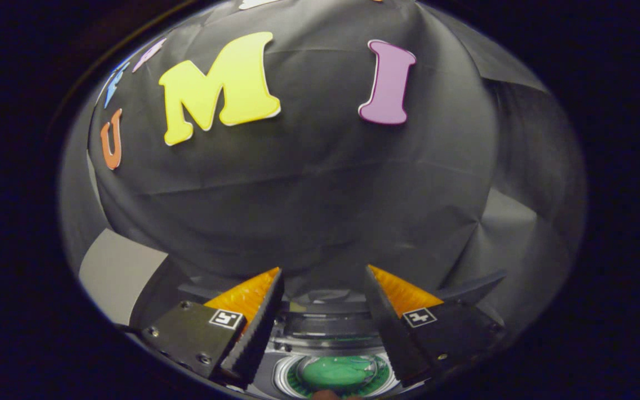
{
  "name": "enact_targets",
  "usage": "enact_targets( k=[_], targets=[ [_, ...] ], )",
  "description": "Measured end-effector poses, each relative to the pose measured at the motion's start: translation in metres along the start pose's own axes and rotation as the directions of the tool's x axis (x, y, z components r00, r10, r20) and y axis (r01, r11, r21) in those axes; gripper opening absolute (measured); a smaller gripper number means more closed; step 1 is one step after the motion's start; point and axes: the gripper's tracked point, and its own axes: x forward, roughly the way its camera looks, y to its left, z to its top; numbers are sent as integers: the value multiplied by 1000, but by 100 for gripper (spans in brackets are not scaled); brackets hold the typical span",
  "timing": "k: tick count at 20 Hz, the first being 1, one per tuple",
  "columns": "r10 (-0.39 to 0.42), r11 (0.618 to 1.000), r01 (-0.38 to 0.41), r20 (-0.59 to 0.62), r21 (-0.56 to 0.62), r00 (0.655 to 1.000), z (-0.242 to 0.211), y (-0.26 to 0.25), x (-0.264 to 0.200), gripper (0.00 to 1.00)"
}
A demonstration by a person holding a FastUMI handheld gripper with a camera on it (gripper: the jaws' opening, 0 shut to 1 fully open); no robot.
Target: Put the clothes into the washing machine and then close the washing machine lid.
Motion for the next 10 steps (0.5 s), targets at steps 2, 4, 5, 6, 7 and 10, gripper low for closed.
enact_targets(
  k=[2, 4, 5, 6, 7, 10],
  targets=[
    [-15, 1000, 15, 18, 16, 1000, 3, 1, -1, 90],
    [-20, 1000, 20, 5, 12, 1000, -1, 0, -2, 90],
    [-16, 1000, 16, 1, 9, 1000, -3, 1, -1, 91],
    [-9, 1000, 9, -1, 10, 1000, -4, 3, -3, 90],
    [-2, 1000, 2, 1, 7, 1000, -6, 3, -4, 90],
    [2, 1000, -2, 1, -2, 1000, -7, 3, -10, 90]
  ],
)
